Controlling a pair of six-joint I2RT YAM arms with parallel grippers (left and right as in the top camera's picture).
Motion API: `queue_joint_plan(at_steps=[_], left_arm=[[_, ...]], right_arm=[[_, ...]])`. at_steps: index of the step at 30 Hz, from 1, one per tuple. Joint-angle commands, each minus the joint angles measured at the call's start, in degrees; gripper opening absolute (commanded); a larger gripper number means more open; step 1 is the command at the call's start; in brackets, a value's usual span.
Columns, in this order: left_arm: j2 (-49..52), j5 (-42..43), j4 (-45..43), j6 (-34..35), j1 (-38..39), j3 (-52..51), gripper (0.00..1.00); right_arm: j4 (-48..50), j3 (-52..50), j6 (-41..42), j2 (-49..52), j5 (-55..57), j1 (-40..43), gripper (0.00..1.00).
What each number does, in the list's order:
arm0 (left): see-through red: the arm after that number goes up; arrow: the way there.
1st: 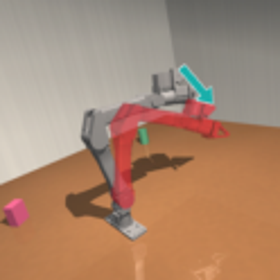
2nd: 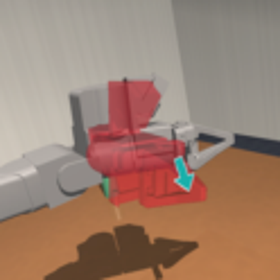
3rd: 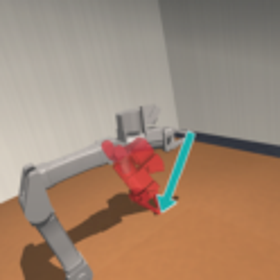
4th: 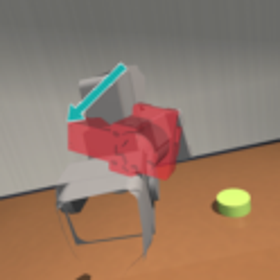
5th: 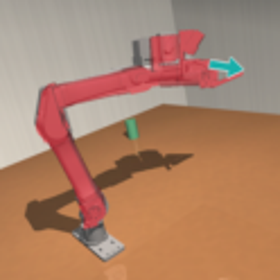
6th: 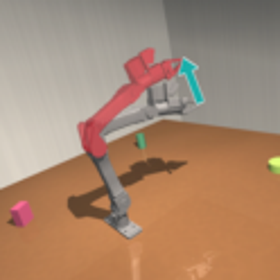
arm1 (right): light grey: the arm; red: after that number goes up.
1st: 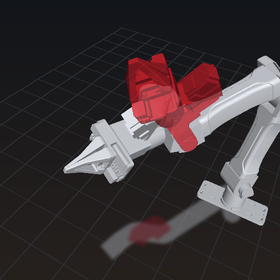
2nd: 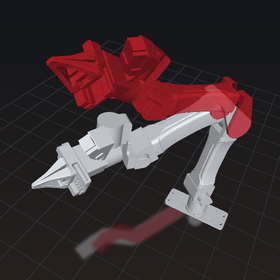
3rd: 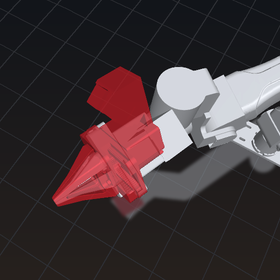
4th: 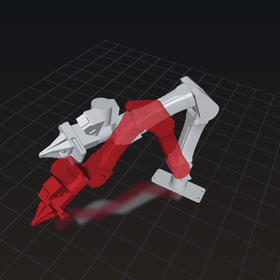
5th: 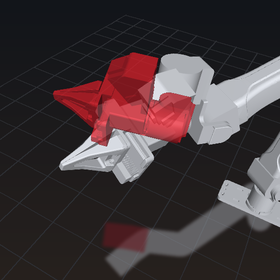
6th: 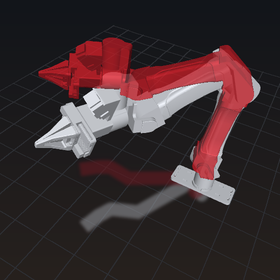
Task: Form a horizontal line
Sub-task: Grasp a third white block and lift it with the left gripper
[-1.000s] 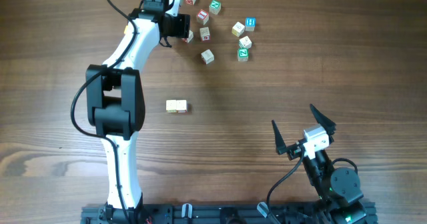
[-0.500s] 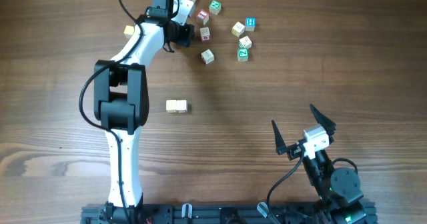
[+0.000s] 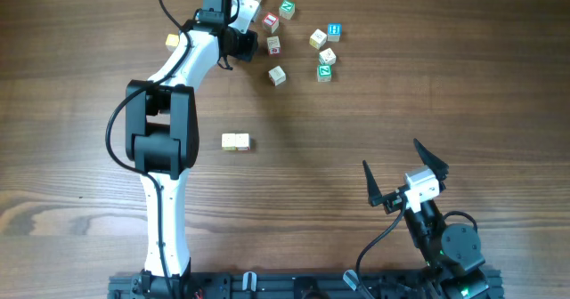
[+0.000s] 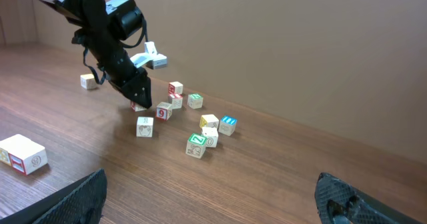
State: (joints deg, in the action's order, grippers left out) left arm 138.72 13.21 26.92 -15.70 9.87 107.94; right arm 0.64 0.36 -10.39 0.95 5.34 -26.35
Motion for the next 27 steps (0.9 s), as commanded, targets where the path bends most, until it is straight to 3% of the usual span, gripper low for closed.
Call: queue_joint_plan(at_steps=[1, 4, 15, 17, 22, 24, 27], left_arm=[[-0.07, 0.7, -0.17, -0.11, 0.2, -0.07, 0.36], [-0.96, 0.7, -0.17, 1.38, 0.2, -0.02, 0.46], [-2.95, -1.49, 1.55, 2.62, 0.13, -0.04, 0.47], [-2.97, -1.49, 1.53, 2.62, 0.13, -0.02, 0.38], [-7.23, -1.44, 4.72, 5.44, 0.26, -0.02, 0.28], [-11.63, -1.49, 7.39, 9.77, 0.31, -0.02, 0.28], [-22.29, -4.94, 18.4, 12.09, -0.15, -0.02, 0.29]], right_arm=[[0.17, -0.04, -0.13, -0.31, -0.26, -0.02, 1.0], [0.17, -0.04, -0.11, -0.31, -0.26, -0.02, 1.0], [0.17, -0.04, -0.13, -0.31, -0.26, -0.02, 1.0], [0.17, -0.04, -0.13, -0.31, -0.26, -0.02, 1.0], [0.17, -0.04, -0.11, -0.31, -0.26, -0.02, 1.0], [0.17, -0.04, -0.13, -0.31, -0.26, -0.02, 1.0], [0.17, -0.04, -0.13, -0.31, -0.26, -0.02, 1.0]])
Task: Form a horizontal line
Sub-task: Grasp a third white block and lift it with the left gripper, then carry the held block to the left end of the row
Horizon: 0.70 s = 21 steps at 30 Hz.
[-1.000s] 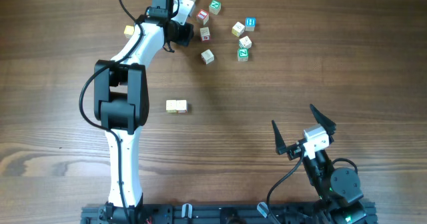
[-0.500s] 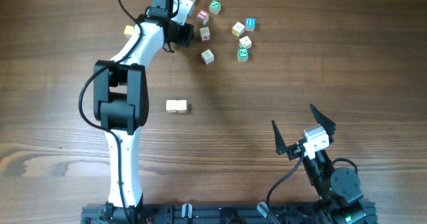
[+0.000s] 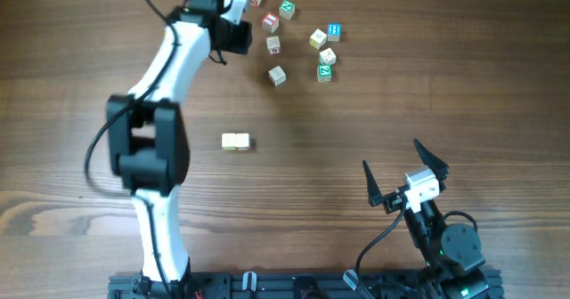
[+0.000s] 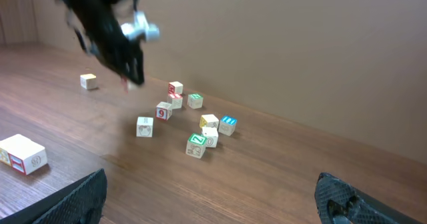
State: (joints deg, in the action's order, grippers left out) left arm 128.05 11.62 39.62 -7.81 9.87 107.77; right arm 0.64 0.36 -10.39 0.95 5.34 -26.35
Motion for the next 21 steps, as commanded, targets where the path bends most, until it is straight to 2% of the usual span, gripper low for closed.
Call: queue_joint_plan(at_steps=[1, 5, 8, 10, 14, 17, 21], left_arm=[[-15.69, -5.4, 11.08, 5.57, -0.48, 0.15, 0.29], [-27.23, -6.54, 28.39, 12.92, -1.95, 0.15, 0.29], [-29.59, -14.45, 38.03, 18.95, -2.05, 0.07, 0.27], [-29.59, -14.56, 38.97, 19.96, -2.08, -2.25, 0.27], [-29.59, -14.71, 32.89, 22.64, -3.37, -15.43, 0.28], [-29.59, -14.29, 23.17, 23.34, -4.66, -27.98, 0.29], [-29.59, -13.62, 10.82, 23.3, -5.14, -39.28, 0.29]], right_arm=[[0.17, -0.04, -0.13, -0.31, -0.26, -0.02, 1.0], [0.17, -0.04, -0.13, -0.31, -0.26, -0.02, 1.0], [0.17, -0.04, -0.13, -0.31, -0.26, -0.02, 1.0], [0.17, -0.04, -0.13, -0.31, -0.26, -0.02, 1.0], [0.17, -0.04, -0.11, -0.31, -0.26, -0.02, 1.0], [0.17, -0.04, -0.13, -0.31, -0.26, -0.02, 1.0], [0.17, -0.04, -0.11, -0.31, -0.26, -0.02, 1.0]])
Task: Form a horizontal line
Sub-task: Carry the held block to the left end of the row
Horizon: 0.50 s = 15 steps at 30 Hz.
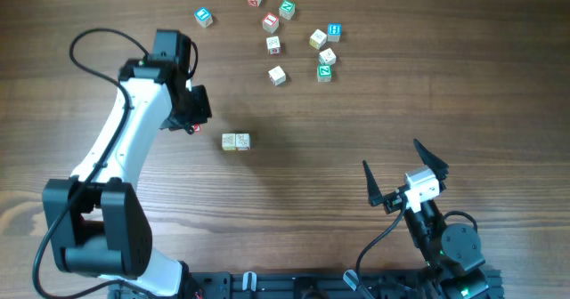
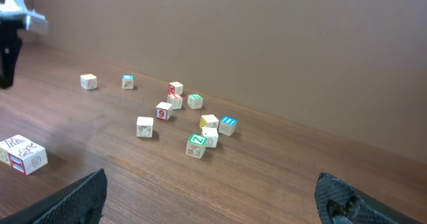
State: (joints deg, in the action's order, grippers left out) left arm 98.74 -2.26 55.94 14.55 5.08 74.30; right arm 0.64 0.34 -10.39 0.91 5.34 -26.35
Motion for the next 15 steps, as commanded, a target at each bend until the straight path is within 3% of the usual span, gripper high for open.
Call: queue_joint_plan(at_steps=[1, 6, 15], left_arm=[[-0.28, 0.26, -7.65, 0.98, -0.35, -7.76, 0.29], [-0.28, 0.24, -15.67, 2.03, -0.33, -14.8, 0.29], [-0.15, 0.26, -22.64, 2.01, -0.33, -18.27, 0.3]], right_arm=[[0.17, -0.02, -0.11, -0.26, -0.26, -0.02, 1.0], [0.17, -0.02, -0.13, -0.26, -0.26, -0.02, 1.0], [0.17, -0.02, -0.13, -0.26, -0.26, -0.02, 1.0]])
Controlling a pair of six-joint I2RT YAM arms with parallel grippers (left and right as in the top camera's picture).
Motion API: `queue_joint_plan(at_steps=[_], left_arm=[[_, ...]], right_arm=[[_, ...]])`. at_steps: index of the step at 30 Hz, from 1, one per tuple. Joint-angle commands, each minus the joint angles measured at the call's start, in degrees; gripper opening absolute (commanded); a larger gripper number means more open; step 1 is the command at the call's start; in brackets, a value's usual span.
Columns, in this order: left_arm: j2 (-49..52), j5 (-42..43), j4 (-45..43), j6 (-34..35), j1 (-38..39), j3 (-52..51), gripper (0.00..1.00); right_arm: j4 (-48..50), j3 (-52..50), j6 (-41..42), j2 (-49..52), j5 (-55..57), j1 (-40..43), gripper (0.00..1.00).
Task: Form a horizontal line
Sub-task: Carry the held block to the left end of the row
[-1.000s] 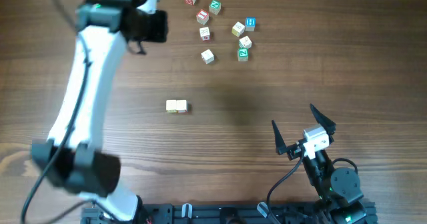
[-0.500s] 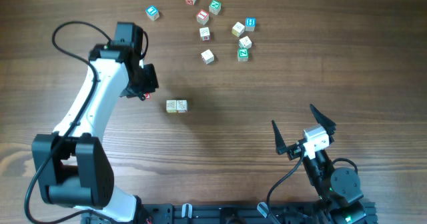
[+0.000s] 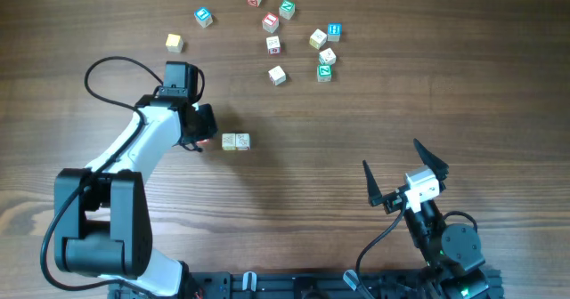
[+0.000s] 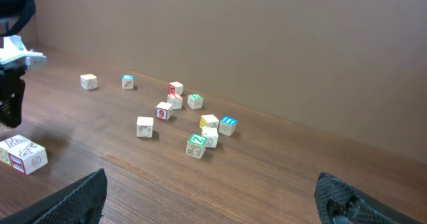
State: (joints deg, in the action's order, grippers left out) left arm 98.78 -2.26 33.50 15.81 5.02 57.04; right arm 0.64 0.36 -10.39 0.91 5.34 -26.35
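Note:
Two pale blocks (image 3: pixel 235 141) lie side by side in a short row at mid-table, also seen at the left edge as the pale blocks (image 4: pixel 23 155). My left gripper (image 3: pixel 204 135) is just left of that row, shut on a small red block (image 3: pixel 207 142) that only shows as a red sliver. The left gripper's dark fingers (image 4: pixel 11 104) hang above the row's left end. My right gripper (image 3: pixel 405 176) stands open at the near right, with nothing between its wide-spread fingers (image 4: pixel 87 196).
Several loose letter blocks lie scattered at the far side: a yellow one (image 3: pixel 174 42), a blue one (image 3: pixel 204 17), a green one (image 3: pixel 287 8), a red one (image 3: pixel 270 20) and a cluster around a green block (image 4: pixel 195 145). The left arm's cable loops over the table's left part.
My left gripper has moved down and right with the red block, from a spot well left of the two-block row to right beside its left end. The right arm has not moved.
My left gripper was down on a red block at the left edge of the far scatter. Then it was raised there with the block in its fingers. Later it held the block left of the two-block row, and now right against that row's left end.

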Motion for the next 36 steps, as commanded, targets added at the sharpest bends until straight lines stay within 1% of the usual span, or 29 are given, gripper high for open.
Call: queue_joint_plan(at_steps=[1, 11, 15, 19, 22, 24, 26, 32, 34, 36], left_arm=[[-0.2, 0.28, -0.13, 0.74, -0.26, -1.01, 0.3], [-0.15, 0.24, -0.13, 0.74, -0.26, -1.01, 0.31], [-0.09, 0.24, -0.59, 0.74, -0.26, -1.01, 0.35], [-0.09, 0.26, -2.03, 0.72, -0.26, -1.01, 0.33], [-0.09, 0.26, -2.01, 0.72, -0.26, -1.01, 0.38], [-0.09, 0.26, -1.99, 0.72, -0.26, -1.01, 0.4], [-0.09, 0.24, -1.81, 0.74, -0.26, -1.01, 0.45], [-0.09, -0.24, -2.99, 0.76, -0.28, -1.01, 0.42], [-0.09, -2.4, -4.74, 1.6, -0.33, -1.01, 0.39], [-0.09, -2.64, -6.51, 1.6, -0.37, -1.01, 0.34]], right_arm=[[0.17, -0.04, -0.13, -0.26, -0.26, -0.02, 1.0], [0.17, -0.04, -0.13, -0.26, -0.26, -0.02, 1.0], [0.17, -0.04, -0.13, -0.26, -0.26, -0.02, 1.0], [0.17, -0.04, -0.13, -0.26, -0.26, -0.02, 1.0], [0.17, -0.04, -0.13, -0.26, -0.26, -0.02, 1.0], [0.17, -0.04, -0.13, -0.26, -0.26, -0.02, 1.0], [0.17, -0.04, -0.13, -0.26, -0.26, -0.02, 1.0], [0.17, -0.04, -0.13, -0.26, -0.26, -0.02, 1.0], [0.17, -0.04, -0.13, -0.26, -0.26, -0.02, 1.0], [0.17, -0.04, -0.13, -0.26, -0.26, -0.02, 1.0]])
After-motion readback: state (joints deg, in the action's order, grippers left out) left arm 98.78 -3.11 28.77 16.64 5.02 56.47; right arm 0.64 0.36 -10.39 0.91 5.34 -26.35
